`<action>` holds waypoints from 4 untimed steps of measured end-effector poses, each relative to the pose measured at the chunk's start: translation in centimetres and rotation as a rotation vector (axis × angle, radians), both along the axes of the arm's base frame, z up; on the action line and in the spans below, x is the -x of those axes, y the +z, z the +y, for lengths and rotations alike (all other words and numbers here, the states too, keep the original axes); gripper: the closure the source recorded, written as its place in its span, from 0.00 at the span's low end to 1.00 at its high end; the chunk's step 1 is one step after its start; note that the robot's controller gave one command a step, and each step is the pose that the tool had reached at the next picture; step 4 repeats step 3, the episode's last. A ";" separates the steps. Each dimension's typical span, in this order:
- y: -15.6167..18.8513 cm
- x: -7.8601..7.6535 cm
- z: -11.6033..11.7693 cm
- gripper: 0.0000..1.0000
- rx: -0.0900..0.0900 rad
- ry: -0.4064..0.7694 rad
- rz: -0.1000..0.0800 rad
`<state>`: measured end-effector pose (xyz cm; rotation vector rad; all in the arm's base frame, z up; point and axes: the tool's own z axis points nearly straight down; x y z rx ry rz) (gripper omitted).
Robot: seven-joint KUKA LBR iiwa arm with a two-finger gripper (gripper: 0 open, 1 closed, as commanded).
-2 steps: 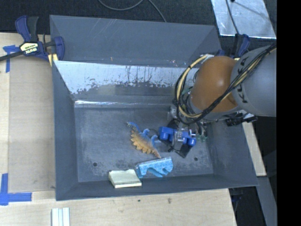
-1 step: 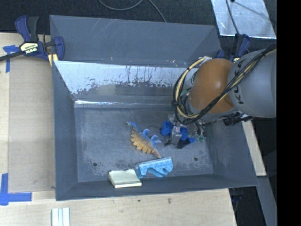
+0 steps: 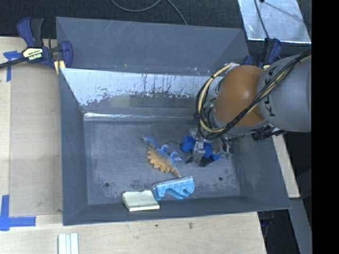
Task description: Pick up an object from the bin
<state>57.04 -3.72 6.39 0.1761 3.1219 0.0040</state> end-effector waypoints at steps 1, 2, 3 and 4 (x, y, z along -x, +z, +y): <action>0.2 0.0 0.0 1.00 0.000 0.001 -0.001; 0.8 0.1 0.0 1.00 0.001 0.001 0.002; 2.3 0.2 0.0 1.00 0.000 0.000 0.006; 2.3 0.2 0.0 1.00 0.000 0.000 0.006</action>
Offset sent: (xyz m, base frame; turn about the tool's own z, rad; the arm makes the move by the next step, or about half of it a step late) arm -0.0002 0.0001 0.0372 0.0000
